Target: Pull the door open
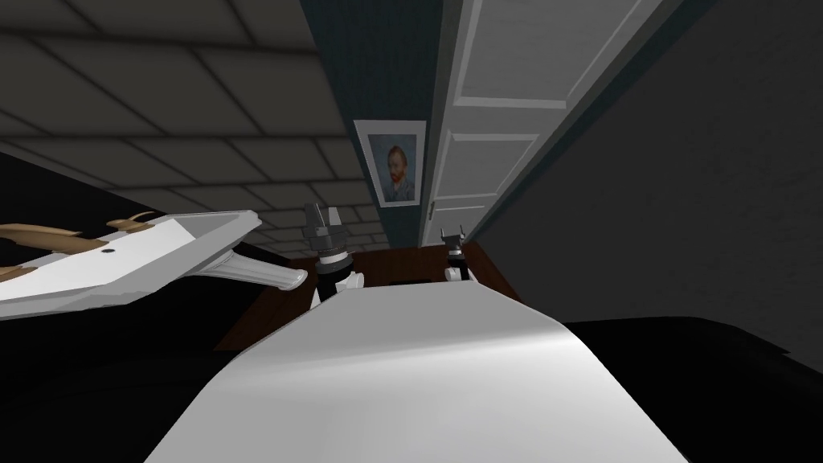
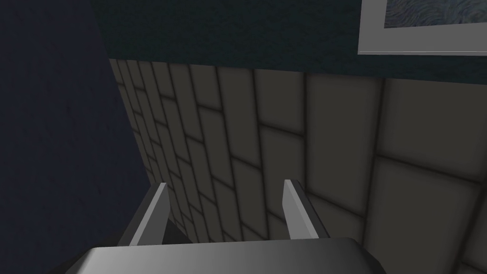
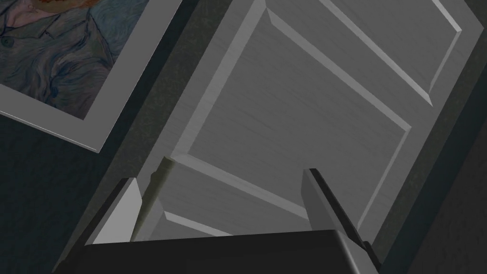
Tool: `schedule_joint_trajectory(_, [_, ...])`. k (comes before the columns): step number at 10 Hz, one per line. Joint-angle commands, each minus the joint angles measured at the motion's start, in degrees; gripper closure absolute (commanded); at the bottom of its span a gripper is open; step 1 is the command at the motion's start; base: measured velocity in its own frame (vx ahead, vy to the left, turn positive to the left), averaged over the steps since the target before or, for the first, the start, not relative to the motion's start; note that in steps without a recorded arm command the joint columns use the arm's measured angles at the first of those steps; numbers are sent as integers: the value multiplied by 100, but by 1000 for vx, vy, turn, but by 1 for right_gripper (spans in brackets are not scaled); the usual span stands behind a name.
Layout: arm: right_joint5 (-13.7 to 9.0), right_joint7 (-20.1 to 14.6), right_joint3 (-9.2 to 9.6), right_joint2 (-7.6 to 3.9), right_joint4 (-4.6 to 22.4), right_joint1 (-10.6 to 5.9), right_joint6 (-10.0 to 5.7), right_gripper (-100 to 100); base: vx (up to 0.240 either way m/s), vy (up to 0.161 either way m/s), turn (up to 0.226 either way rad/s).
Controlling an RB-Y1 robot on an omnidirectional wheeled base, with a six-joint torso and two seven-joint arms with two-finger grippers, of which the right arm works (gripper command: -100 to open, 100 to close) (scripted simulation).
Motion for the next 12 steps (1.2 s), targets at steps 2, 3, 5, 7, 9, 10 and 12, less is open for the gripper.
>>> schedule_joint_trajectory(2, [-23, -457, 18, -55, 434, -134, -30, -100, 102, -6, 38])
schedule_joint_trajectory(3, [-33, -626, 24, -82, 599, -178, -52, -100, 105, -16, 49])
schedule_joint_trajectory(5, [-53, -950, 35, -133, 921, -263, -95, -100, 94, -9, 41])
schedule_joint_trajectory(7, [-73, -1271, 47, -184, 1243, -348, -138, -100, 91, -14, 41])
schedule_joint_trajectory(9, [-82, -1428, 52, -208, 1399, -390, -159, -100, 59, -3, 16])
schedule_joint_trajectory(10, [-92, -1579, 57, -231, 1550, -430, -179, -100, 81, -5, 53])
schedule_joint_trajectory(12, [-110, -1882, 68, -277, 1853, -510, -220, -100, 99, -6, 34])
